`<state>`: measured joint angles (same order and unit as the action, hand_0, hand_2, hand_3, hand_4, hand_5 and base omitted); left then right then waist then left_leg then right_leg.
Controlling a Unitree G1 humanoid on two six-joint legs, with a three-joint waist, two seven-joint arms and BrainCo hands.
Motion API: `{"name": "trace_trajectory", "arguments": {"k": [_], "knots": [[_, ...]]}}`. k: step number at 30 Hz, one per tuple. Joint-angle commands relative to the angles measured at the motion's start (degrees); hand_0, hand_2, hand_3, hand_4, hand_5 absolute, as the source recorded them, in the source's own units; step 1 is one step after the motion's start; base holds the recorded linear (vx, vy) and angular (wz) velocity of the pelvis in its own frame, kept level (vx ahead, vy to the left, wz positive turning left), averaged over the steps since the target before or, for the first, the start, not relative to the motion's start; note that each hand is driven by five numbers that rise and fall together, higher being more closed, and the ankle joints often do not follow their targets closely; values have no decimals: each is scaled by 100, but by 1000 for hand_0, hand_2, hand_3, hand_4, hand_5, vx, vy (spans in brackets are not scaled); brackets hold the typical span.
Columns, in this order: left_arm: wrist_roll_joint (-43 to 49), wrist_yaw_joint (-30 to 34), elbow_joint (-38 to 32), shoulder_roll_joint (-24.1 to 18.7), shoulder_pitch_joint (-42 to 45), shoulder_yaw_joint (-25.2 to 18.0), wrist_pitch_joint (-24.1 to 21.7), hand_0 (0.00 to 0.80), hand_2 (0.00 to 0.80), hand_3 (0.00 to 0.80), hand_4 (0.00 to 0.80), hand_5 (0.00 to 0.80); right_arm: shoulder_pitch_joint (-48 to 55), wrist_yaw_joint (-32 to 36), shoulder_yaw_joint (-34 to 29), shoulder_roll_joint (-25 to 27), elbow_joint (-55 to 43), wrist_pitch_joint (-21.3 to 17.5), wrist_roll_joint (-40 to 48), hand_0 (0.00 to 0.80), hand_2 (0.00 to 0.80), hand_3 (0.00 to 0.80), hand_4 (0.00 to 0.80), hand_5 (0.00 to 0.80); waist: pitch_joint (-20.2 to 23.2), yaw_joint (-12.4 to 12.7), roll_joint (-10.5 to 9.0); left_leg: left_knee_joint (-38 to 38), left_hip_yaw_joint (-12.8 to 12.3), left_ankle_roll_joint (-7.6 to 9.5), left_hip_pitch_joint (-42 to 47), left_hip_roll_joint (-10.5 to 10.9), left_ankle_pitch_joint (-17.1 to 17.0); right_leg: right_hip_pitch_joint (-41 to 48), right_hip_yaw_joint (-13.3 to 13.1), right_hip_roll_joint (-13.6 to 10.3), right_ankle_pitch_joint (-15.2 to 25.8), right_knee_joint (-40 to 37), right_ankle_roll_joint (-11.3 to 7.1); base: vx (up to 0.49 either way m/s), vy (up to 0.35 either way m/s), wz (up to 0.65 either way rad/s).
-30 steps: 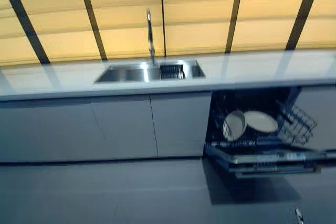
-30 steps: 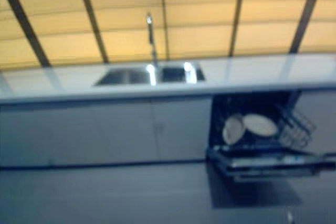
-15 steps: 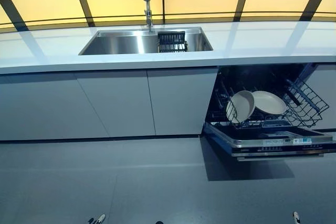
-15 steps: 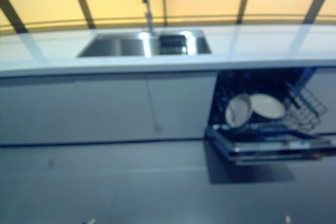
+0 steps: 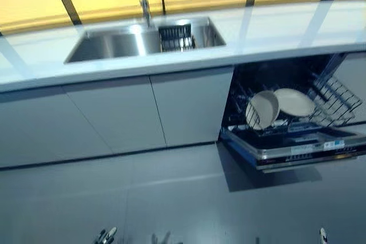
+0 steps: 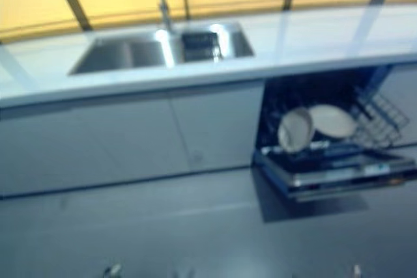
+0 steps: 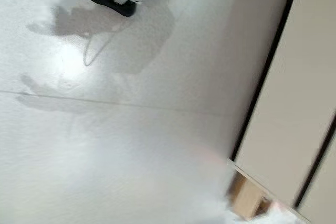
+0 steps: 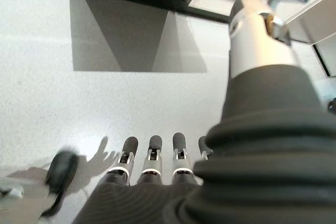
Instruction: Take plates into dishwasher
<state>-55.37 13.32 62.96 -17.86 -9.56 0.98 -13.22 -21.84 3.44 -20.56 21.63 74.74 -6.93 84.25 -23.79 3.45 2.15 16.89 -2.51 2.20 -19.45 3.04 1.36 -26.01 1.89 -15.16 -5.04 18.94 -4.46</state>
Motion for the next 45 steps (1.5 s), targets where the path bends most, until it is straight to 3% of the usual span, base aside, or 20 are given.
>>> {"name": "trace_trajectory", "arguments": {"k": [1, 6, 13, 22, 32, 45], "knots": [[-248, -117, -317, -15, 170, -137, -190, 0, 0, 0, 0, 0, -85, 101, -59, 61, -173, -561, 578, 0, 0, 0, 0, 0, -188, 2, 146, 138, 9, -209, -118, -451, -13, 630, 150, 67, 1009, -319, -61, 72, -398, 22], [-212, 172, -197, 79, 161, -107, -276, 0, 0, 0, 0, 0, -423, 258, -77, 371, -123, -502, 824, 0, 0, 0, 0, 0, -358, 47, 289, -192, 203, -306, -79, -440, -199, 610, 445, 49, 931, -421, -143, 13, -128, 19], [-325, 148, -290, 161, 201, -110, -271, 0, 0, 0, 0, 0, -633, 646, -99, 624, -136, -240, 1225, 0, 0, 0, 0, 0, -483, 22, 469, 392, 230, -234, -331, -354, 68, 249, 444, -63, 530, 344, -48, 5, -2, -1], [-333, 48, -522, 158, 368, -46, -194, 0, 0, 0, 0, 0, -1160, 985, -253, 1276, -179, -372, 1948, 0, 0, 0, 0, 0, -555, 78, 735, 854, 223, -287, -668, -366, 245, -209, 499, -178, 87, 1170, 32, 37, -49, 17], [-435, -83, -913, 145, 582, 98, -120, 0, 0, 0, 0, 0, -2085, 1353, 32, 1833, -468, -429, 1860, 0, 0, 0, 0, 0, -561, 265, 921, 1001, 271, -331, -985, -357, 161, -579, 577, -210, -145, 1685, 123, 10, -40, 5], [-461, -188, -1255, 5, 908, 26, 53, 0, 0, 0, 0, 0, -3374, 1291, 605, 2352, -1050, -583, 1166, 0, 0, 0, 0, 0, -457, 573, 937, 930, 388, -389, -994, -380, -10, -534, 806, -259, -260, 1875, 190, 14, -33, 11]]}}
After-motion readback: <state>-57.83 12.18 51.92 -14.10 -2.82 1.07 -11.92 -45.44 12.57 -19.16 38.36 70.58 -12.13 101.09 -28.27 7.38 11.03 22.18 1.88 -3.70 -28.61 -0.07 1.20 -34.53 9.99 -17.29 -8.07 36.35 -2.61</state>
